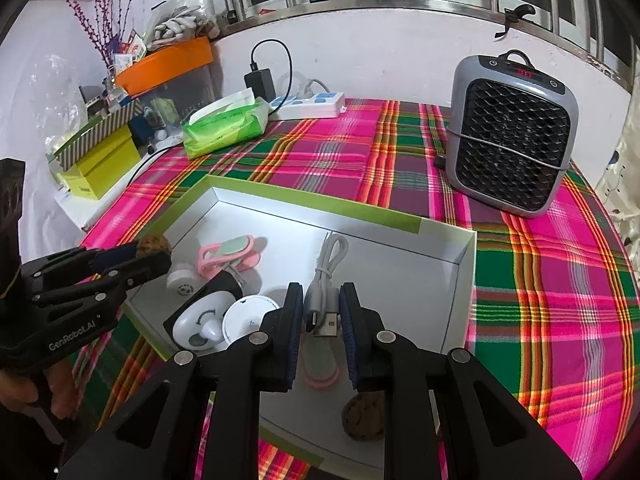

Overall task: Organize objects
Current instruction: 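Open the right tool to release the cable while the left tool releases the walnut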

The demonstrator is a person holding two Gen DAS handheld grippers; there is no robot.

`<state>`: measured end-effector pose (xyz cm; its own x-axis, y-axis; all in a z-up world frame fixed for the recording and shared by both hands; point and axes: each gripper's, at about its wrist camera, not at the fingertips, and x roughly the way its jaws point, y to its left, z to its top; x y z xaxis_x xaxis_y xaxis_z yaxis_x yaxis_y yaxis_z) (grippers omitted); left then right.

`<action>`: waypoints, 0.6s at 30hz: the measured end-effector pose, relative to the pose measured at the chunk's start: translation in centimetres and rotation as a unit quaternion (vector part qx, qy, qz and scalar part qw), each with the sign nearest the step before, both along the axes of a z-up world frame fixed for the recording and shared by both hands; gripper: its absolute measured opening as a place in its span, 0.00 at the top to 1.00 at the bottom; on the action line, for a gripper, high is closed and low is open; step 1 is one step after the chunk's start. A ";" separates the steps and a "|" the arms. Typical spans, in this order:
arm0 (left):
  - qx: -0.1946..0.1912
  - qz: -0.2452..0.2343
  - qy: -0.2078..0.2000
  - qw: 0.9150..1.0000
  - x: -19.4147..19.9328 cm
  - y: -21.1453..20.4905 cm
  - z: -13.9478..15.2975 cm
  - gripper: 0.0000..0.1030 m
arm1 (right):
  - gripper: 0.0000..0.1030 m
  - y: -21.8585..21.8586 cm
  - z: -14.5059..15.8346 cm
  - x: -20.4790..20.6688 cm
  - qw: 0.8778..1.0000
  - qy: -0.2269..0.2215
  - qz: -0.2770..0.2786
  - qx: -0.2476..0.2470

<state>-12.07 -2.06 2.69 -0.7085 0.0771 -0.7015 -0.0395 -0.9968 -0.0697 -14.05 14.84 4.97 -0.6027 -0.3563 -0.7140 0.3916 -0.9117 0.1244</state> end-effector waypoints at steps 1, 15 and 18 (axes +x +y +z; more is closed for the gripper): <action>-0.002 0.000 0.001 1.000 0.0 0.1 0.0 0.74 | 0.81 0.0 0.0 0.0 1.000 -0.001 -0.001 0.001; 0.014 -0.038 -0.001 0.999 0.1 1.1 0.2 0.74 | 0.81 -0.1 -0.2 -0.2 1.000 -0.005 -0.001 0.000; 0.020 -0.034 -0.004 0.999 0.0 0.9 0.1 0.74 | 0.81 -0.1 -0.2 -0.1 1.000 -0.005 -0.001 -0.001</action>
